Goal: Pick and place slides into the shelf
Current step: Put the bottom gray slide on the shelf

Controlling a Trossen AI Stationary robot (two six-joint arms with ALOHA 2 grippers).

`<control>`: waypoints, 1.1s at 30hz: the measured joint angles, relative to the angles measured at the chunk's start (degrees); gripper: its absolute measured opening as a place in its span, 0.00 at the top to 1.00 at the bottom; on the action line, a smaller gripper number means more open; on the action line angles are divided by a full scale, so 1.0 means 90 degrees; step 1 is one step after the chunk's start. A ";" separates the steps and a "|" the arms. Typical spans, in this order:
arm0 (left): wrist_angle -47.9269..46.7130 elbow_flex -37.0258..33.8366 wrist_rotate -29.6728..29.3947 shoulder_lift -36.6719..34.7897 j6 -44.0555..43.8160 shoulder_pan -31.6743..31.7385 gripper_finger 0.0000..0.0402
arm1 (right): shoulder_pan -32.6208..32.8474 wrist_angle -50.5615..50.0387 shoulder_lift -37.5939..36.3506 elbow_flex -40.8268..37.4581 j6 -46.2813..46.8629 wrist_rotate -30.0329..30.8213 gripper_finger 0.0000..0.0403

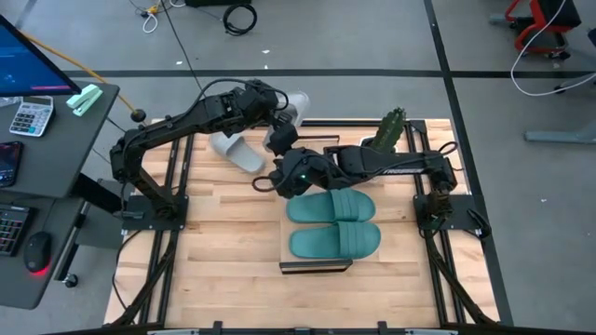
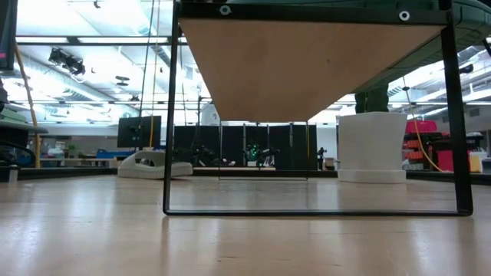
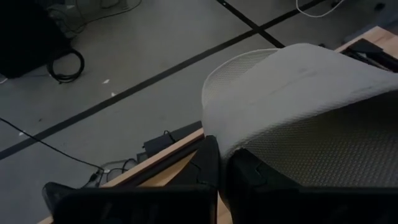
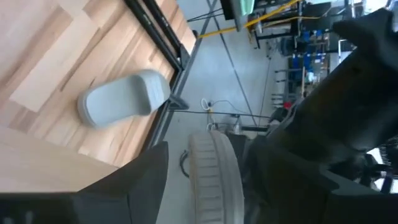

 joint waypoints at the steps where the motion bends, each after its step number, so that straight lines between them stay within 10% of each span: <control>1: 0.0014 0.0000 0.0022 0.0000 -0.0001 -0.0003 0.97 | -0.0041 -0.0005 0.0005 0.0000 0.0000 -0.0045 0.36; 16: 0.0120 0.0000 0.0107 0.0000 0.0332 -0.0022 0.97 | -0.0301 0.0305 0.0327 -0.0002 -0.0123 -0.0064 0.40; 33: 0.0165 0.0007 0.0110 -0.0017 0.0648 -0.0030 0.97 | -0.0301 0.0607 0.0349 -0.0005 -0.0277 0.0043 0.80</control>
